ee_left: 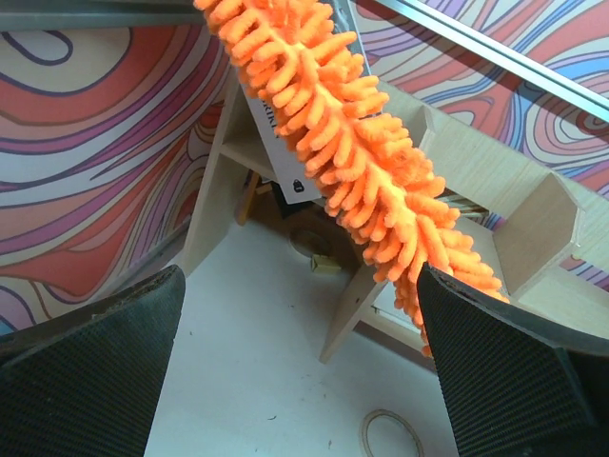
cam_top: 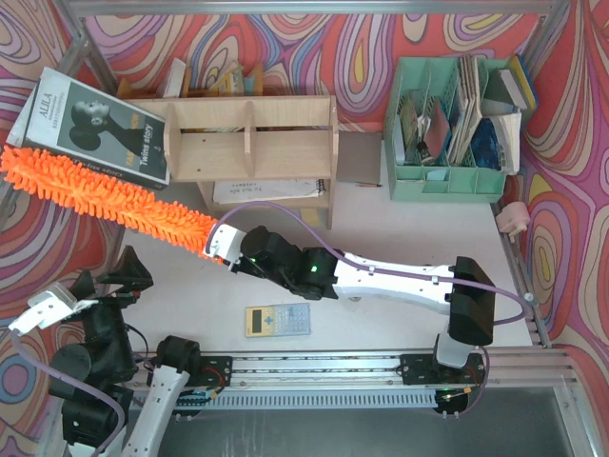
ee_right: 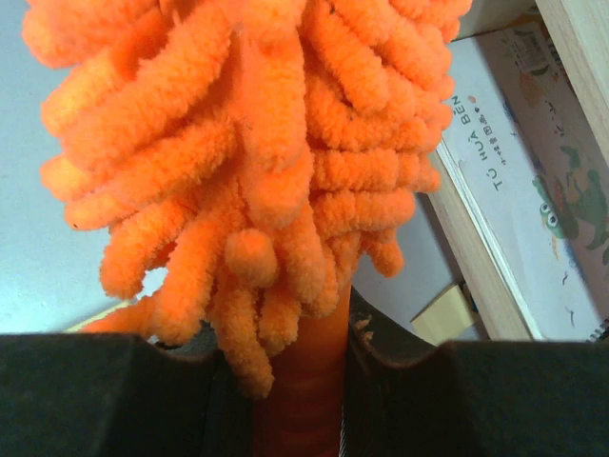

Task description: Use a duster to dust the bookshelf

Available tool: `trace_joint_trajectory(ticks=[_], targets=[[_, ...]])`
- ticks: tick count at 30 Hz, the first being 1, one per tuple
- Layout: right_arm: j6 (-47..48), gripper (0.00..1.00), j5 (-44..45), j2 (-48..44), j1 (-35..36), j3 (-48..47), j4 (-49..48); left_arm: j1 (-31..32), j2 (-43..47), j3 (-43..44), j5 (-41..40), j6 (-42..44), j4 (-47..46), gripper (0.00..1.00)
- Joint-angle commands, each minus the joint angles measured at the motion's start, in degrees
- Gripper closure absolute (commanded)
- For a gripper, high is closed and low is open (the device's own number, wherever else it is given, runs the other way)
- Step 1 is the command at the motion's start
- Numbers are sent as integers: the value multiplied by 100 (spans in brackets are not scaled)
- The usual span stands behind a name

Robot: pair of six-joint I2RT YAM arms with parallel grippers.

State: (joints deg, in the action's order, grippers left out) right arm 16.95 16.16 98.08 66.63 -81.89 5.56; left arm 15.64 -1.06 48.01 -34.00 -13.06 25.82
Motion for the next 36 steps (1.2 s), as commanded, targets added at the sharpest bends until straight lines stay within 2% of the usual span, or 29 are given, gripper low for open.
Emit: trace_joint_trajectory(ticks=[1,9,12,17,25,28,36], targets=[[552,100,-250,198,-96,-450,546,-35,-3,91,-239,42,90,2],[328,100,-332,251,-575,-396,730,-35,-115,73,-192,14,88,2],[209,100,-333,71,-596,-124,588,-37,-230,84,-131,23,97,1],[145,100,-244,53,-595,-188,757,-35,-378,79,-107,1,100,1],[511,100,-127,22,-597,-715,787,-35,-244,92,66,19,76,1],[709,100,-76,122,-594,-938,769,-30,42,52,-39,75,22,2],[993,100,-13,480,-707,-1564,806,-35,56,99,-226,88,98,2]])
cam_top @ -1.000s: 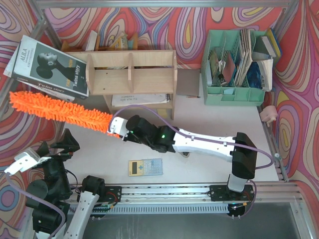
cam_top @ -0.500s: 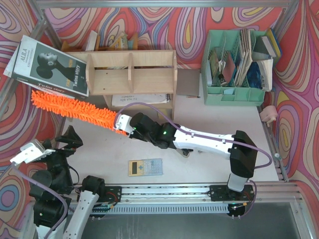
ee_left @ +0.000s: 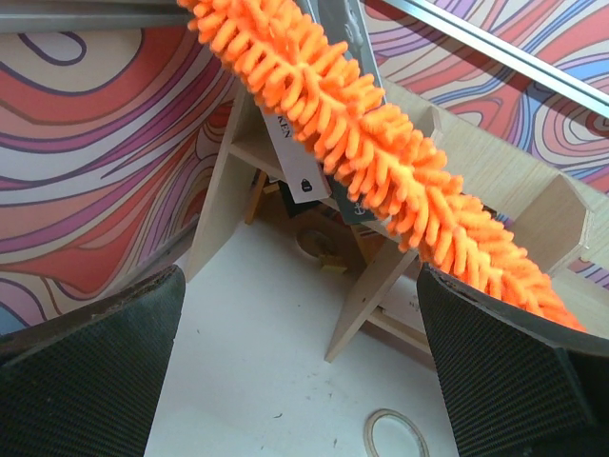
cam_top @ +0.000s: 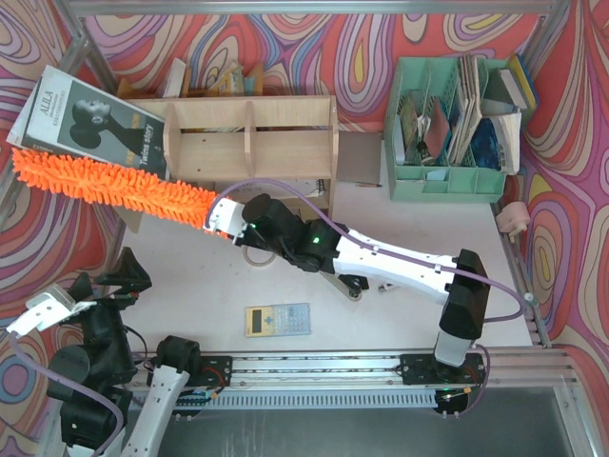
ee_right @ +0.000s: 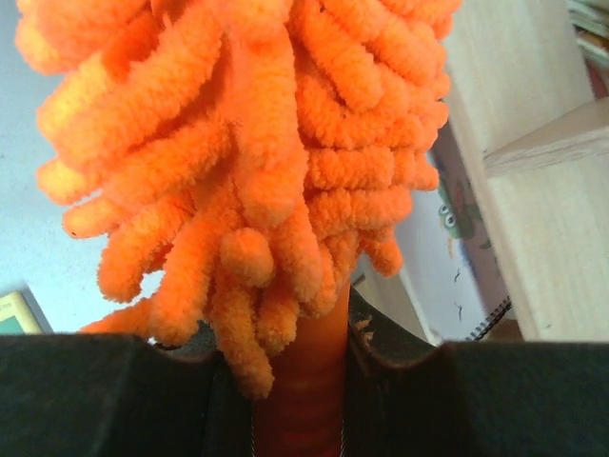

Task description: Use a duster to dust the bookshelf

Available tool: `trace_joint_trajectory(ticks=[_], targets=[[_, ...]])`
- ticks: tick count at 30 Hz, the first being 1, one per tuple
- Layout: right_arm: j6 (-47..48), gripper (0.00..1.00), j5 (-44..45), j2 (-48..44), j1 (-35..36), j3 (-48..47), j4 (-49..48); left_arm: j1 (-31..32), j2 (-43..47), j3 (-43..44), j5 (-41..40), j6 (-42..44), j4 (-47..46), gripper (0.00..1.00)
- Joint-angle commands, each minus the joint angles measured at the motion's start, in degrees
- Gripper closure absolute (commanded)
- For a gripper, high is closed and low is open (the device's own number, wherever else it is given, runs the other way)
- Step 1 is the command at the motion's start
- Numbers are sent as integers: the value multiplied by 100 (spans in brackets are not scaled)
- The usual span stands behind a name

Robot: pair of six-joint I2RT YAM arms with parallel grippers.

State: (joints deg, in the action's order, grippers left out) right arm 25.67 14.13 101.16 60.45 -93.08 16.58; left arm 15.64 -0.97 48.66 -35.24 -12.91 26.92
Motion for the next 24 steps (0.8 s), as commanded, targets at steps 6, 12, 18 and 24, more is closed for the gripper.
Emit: trace_joint_trajectory(ticks=[6,12,18,24], targets=[[160,100,84,315,-253,-503,-314,-35,20,29,-168,61,-2,2],[28,100,-216,444,-419,-520,-307,-35,-69,44,-111,60,14,2],[52,100,-274,587,-469,-881,-292,-35,-38,34,-126,50,26,2],[135,100,-379,532,-461,-1236,-188,-35,-62,38,-157,47,33,2]])
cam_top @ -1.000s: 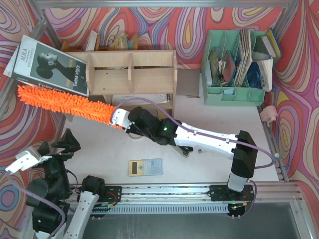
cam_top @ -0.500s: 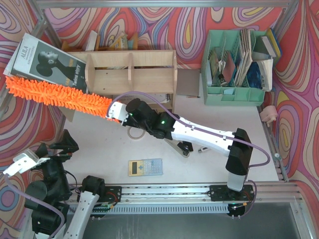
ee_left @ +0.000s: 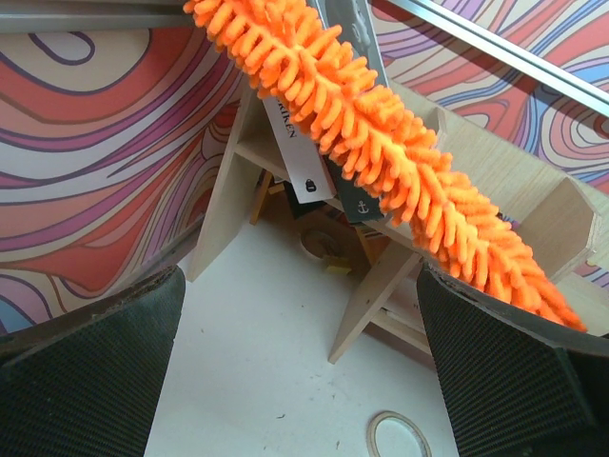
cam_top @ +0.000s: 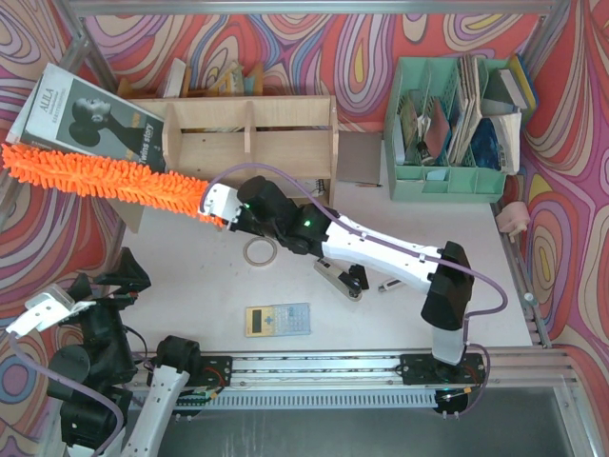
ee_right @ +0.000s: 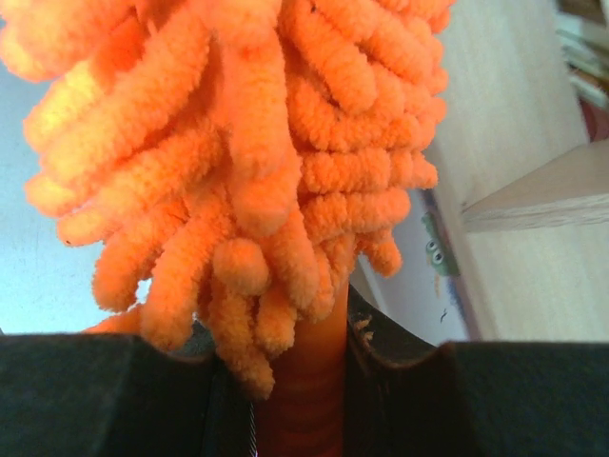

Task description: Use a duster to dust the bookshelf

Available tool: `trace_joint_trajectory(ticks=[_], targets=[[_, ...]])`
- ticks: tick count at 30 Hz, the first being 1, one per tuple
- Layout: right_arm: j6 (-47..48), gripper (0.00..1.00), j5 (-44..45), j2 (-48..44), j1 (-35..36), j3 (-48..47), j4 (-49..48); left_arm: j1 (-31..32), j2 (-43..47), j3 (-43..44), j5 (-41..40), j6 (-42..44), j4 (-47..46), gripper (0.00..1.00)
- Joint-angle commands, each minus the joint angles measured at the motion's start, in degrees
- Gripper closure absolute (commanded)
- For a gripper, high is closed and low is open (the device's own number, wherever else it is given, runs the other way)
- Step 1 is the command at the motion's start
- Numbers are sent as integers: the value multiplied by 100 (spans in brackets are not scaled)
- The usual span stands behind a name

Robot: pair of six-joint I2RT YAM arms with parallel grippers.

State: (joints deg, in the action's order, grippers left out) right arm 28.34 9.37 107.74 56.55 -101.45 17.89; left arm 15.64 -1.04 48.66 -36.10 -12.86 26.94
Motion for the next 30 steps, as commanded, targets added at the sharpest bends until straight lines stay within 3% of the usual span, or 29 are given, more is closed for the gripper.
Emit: trace_joint_trajectory(ticks=[1,13,30], targets=[[-124,100,85,-141,-70,-357,-320,-35,-59,38,-80,46,31,2],[-332,100,229,-596,-69,937,-464,-35,-156,29,-101,82,11,2],[-189,100,35,-394,-47,-387,-267,-35,-186,33,-117,83,24,2]])
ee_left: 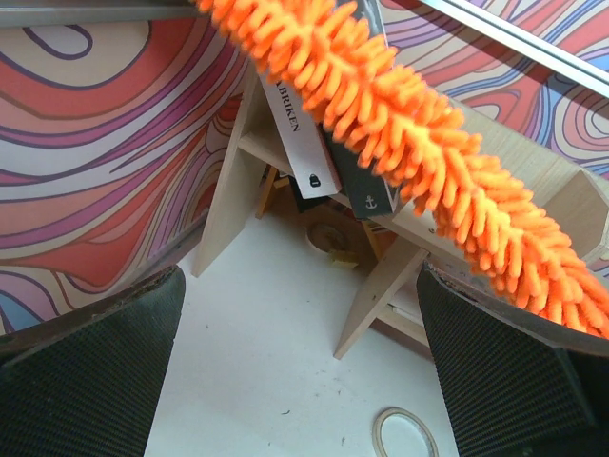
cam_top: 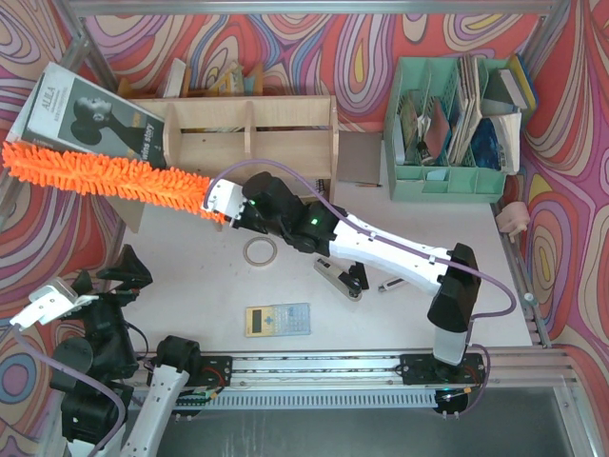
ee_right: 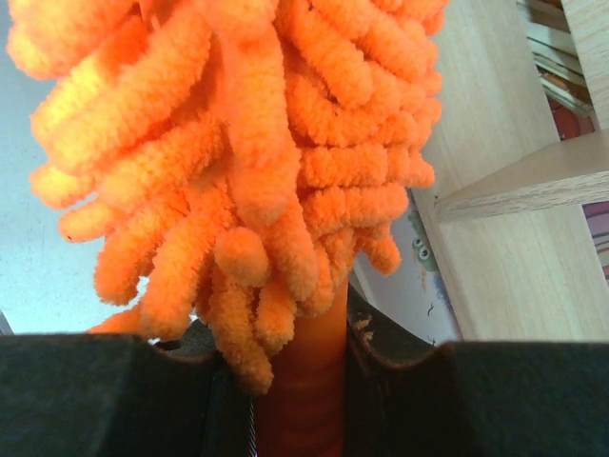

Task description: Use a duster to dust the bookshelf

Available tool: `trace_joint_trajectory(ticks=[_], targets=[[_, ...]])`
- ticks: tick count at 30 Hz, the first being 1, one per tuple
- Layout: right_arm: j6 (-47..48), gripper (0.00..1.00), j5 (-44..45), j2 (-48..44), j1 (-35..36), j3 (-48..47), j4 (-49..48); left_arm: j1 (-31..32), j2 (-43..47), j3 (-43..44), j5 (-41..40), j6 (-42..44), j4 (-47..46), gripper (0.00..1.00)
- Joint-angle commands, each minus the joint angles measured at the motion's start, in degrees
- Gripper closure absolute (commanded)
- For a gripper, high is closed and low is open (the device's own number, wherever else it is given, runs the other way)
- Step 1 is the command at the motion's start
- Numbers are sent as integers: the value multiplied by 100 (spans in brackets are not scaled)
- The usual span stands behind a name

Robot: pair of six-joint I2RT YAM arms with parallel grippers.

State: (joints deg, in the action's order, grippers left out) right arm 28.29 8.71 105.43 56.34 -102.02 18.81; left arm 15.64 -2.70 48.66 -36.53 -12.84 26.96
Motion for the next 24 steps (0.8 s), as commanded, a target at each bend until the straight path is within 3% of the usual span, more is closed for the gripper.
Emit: trace_joint_trajectory(ticks=[1,7,19,24], targets=[[-178,100,115,-153,-25,-349,-378,-35,-21,37,-71,80,23,2],[-86,100,157,-75,-18,-245,-424,-35,-3,33,-99,89,30,2],[-301,100,298,-670,-23,1174,-708,-35,5,38,-125,93,35,2],[-346,100,351,-778,-19,1345,-730,-35,6,38,-117,96,37,2]])
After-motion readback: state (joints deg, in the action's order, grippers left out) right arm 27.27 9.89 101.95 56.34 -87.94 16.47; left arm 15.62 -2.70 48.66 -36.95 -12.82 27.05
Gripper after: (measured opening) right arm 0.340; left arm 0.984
